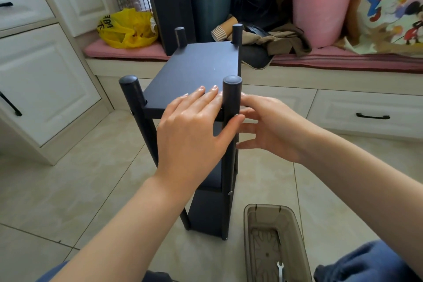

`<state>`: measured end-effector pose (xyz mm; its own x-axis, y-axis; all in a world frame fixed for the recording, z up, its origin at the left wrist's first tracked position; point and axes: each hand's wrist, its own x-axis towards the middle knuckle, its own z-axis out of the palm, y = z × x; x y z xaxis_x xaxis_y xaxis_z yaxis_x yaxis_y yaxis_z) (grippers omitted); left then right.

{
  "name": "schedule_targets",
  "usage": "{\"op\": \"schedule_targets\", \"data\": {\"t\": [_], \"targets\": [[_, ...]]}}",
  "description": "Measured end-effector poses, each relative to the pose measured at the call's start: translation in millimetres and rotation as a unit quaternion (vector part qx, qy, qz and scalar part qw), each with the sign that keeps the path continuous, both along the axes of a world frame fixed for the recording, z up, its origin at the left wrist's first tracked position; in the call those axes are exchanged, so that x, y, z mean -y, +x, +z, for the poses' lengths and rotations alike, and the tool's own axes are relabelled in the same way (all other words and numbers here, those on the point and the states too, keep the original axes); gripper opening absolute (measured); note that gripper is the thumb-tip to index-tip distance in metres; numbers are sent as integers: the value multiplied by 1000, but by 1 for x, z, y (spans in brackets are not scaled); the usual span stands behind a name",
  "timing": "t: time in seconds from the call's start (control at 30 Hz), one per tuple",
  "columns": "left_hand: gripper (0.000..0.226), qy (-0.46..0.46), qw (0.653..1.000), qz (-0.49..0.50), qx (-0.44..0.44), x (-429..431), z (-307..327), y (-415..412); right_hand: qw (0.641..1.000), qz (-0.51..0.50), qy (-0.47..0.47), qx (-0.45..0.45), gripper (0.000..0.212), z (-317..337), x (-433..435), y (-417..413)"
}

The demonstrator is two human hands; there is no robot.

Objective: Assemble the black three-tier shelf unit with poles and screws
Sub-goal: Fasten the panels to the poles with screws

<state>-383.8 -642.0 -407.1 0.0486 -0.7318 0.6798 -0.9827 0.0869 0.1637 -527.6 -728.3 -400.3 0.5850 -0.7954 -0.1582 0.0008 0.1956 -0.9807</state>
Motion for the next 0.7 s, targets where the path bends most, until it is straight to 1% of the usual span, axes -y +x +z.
{"op": "schedule_targets", "data": {"t": [0.13, 0.27, 0.37, 0.47, 0.57, 0.7], "targets": [[60, -14, 1000, 0, 4, 1, -2, 0, 999, -37, 4, -29, 30, -9, 0, -13], [61, -29, 1000, -2, 2, 1, -4, -1, 996, -47, 4, -71, 28, -26, 0, -29], [60, -37, 999, -4, 0, 2, -5, -1, 990, -31, 12, -135, 24, -47, 3, -43], [58, -47, 999, -4, 5, 3, -7, -1, 968, 26, -2, -251, 21, -73, 8, -61], [55, -60, 998, -5, 6, 4, -8, -1, 941, 52, 12, -333, 19, -105, 13, -77], [54, -58, 998, -13, -7, 4, -8, -1, 890, 113, 44, -441, 21, -162, 12, -89]]}}
